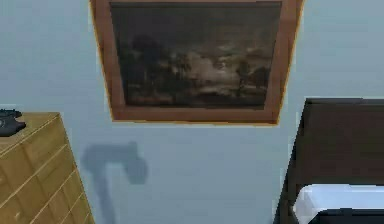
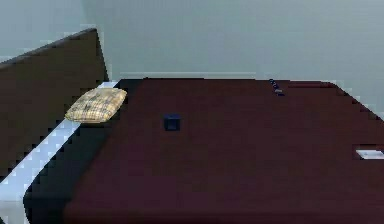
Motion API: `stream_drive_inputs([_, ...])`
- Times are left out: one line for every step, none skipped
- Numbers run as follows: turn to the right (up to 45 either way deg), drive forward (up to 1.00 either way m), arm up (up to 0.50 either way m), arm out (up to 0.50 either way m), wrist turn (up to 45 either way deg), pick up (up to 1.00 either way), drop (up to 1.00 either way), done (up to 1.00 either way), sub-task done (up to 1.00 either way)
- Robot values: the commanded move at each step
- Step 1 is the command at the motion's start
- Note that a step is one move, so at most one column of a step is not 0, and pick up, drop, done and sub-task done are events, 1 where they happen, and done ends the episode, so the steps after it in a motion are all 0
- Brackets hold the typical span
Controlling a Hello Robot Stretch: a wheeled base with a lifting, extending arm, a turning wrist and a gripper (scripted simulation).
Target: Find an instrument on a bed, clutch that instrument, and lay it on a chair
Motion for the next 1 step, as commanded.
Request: stream_drive_inputs([45.0, 0.0, 0.0, 0.0, 0.0, 0.0, 0.0, 0.0, 0.0])
